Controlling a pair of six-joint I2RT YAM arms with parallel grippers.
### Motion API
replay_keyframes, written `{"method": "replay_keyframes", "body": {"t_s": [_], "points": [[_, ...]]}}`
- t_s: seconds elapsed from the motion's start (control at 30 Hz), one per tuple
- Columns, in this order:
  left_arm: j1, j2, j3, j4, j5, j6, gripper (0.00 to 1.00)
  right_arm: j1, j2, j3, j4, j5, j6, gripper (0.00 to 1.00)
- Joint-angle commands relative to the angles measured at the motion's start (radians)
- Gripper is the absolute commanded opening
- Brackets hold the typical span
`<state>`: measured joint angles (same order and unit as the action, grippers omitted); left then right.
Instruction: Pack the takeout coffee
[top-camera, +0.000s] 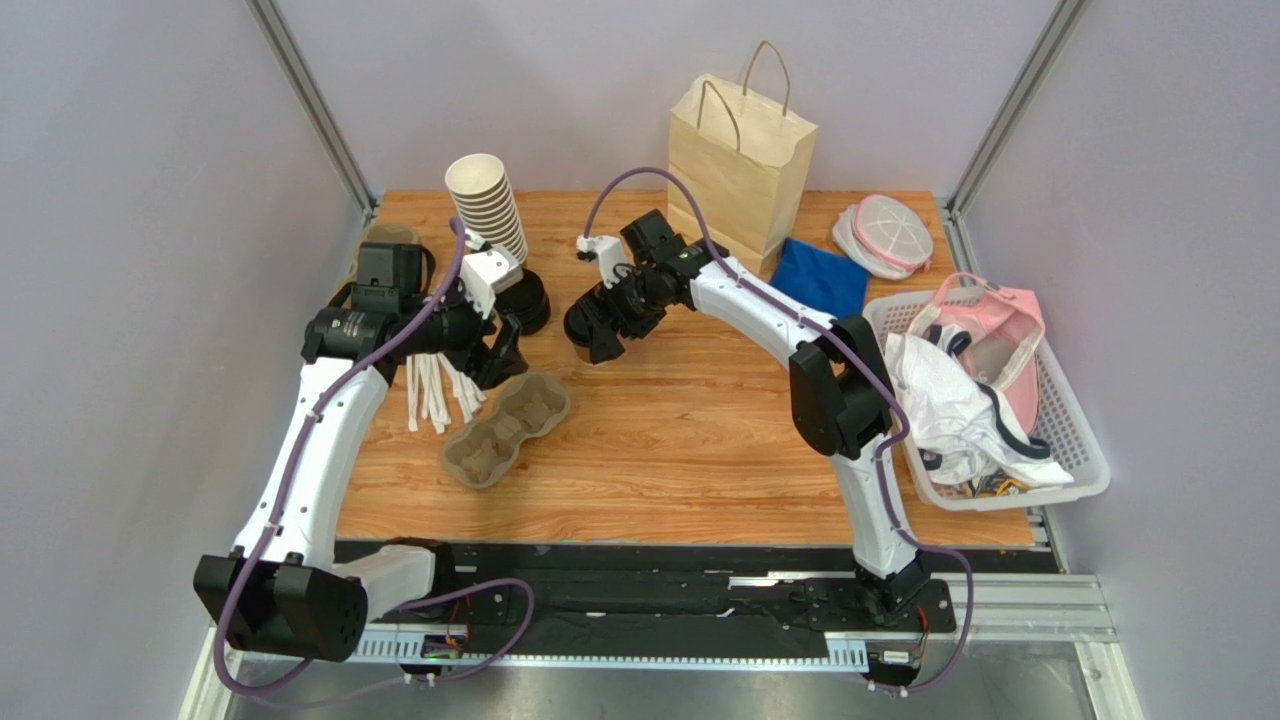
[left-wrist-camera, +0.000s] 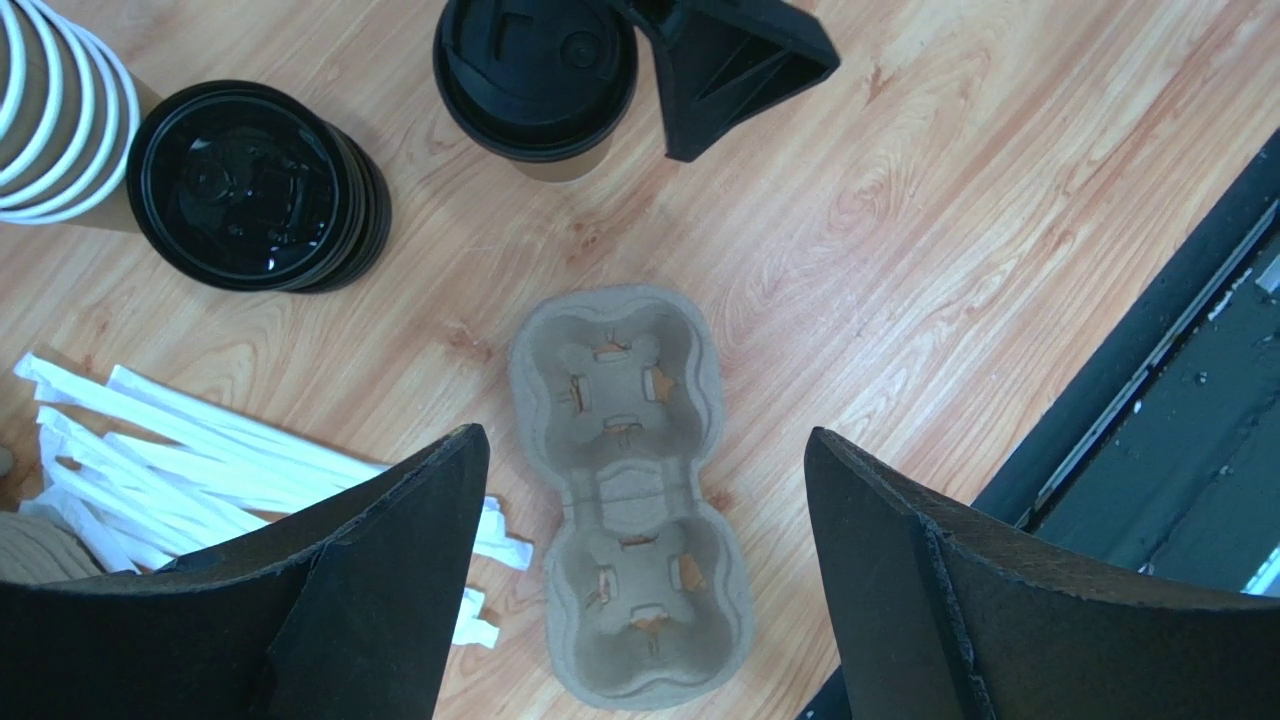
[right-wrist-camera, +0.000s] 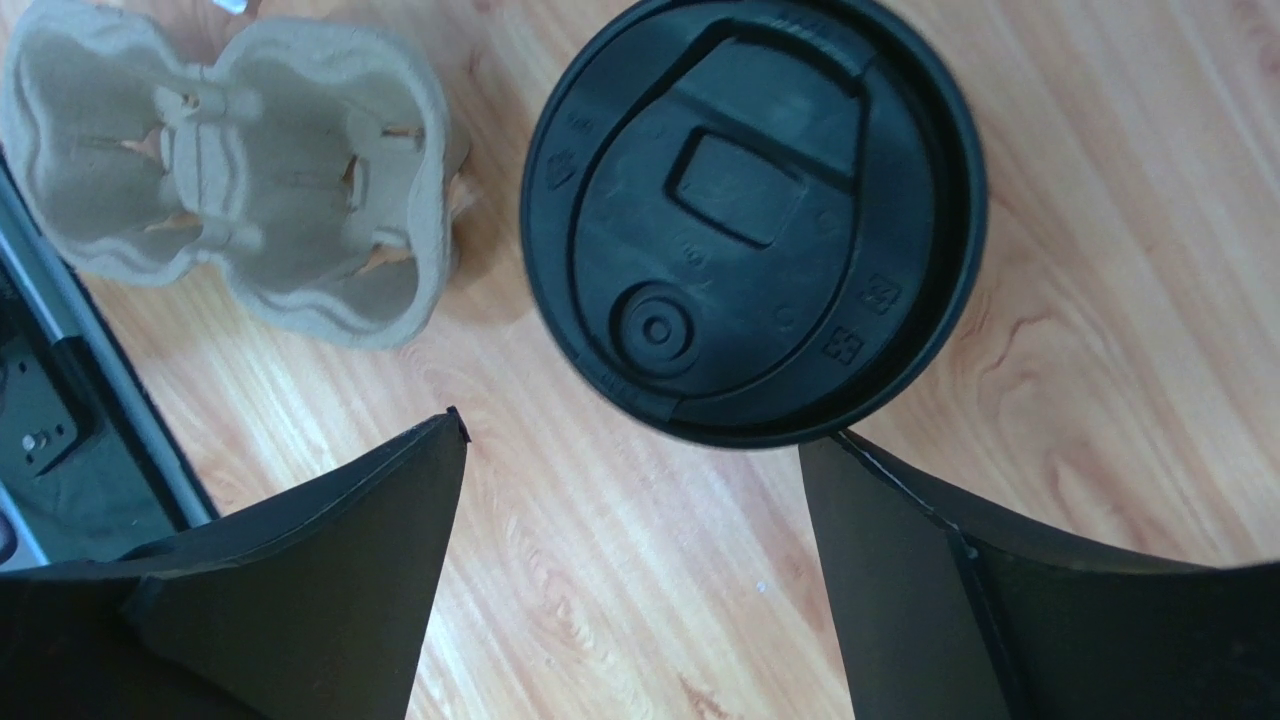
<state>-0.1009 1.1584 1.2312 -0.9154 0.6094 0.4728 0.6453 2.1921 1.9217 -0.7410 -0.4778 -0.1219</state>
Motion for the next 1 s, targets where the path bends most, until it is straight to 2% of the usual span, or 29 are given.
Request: {"method": "replay_keyframes", "body": {"t_s": [0.0,0.27,0.37,0.5,0.53,0.63,0.7,0.77,0.97], "points": [[0.01,-0.028,-0.01,0.058,0.029,-0.045,0.86,0.002,0.041,0.071,0.078,0.027,0.004,0.86],[0.02,-0.04,-0.03,0.072,0.032,-0.072,0.87,0.001,0.074,0.132,0.129,0.059,0.027,0.86],[0.021,-0.042,-0.012,0.052,0.049,-0.077,0.88,-0.006,0.042,0.174,0.065,0.056,0.015,0.88],[0.021,-0.054,0.011,0.035,0.085,-0.083,0.89,-0.062,-0.125,0.145,-0.001,0.028,-0.009,0.92],[0.021,-0.055,0.014,0.033,0.095,-0.088,0.89,-0.081,-0.211,0.137,-0.003,0.022,-0.009,0.93],[0.021,-0.057,0.021,0.044,0.127,-0.105,0.89,-0.174,-0.313,0.129,-0.012,0.03,-0.019,0.94],[0.021,-0.06,0.022,0.052,0.141,-0.117,0.89,-0.24,-0.377,0.134,-0.015,0.065,-0.065,0.94],[0.021,-0.063,0.017,0.059,0.144,-0.126,0.89,-0.275,-0.414,0.132,-0.006,0.168,-0.114,0.94],[0.021,-0.078,0.02,0.056,0.135,-0.12,0.89,-0.335,-0.391,0.163,0.029,0.309,-0.226,0.94]]}}
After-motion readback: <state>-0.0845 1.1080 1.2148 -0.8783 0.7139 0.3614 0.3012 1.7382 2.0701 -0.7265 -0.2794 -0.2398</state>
